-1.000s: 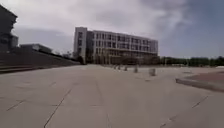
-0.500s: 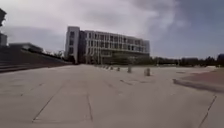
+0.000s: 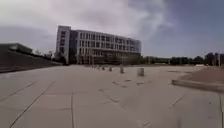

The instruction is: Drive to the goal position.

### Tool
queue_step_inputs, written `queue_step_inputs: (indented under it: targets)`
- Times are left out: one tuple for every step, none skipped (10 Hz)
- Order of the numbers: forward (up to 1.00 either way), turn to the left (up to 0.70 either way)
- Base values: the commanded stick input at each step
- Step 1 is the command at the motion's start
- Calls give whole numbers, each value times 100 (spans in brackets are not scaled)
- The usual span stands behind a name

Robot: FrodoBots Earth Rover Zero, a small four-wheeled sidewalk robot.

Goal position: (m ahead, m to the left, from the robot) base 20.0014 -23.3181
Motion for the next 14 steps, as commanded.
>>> queue_step_inputs:
  targets:
    - [100,-27]
    - [100,-27]
    - [100,-27]
    - [100,-27]
    - [100,-27]
    - [100,-27]
    - [100,-27]
    - [100,-27]
    - [100,-27]
    - [100,-27]
    - [100,-27]
    - [100,-27]
    - [100,-27]
    - [100,-27]
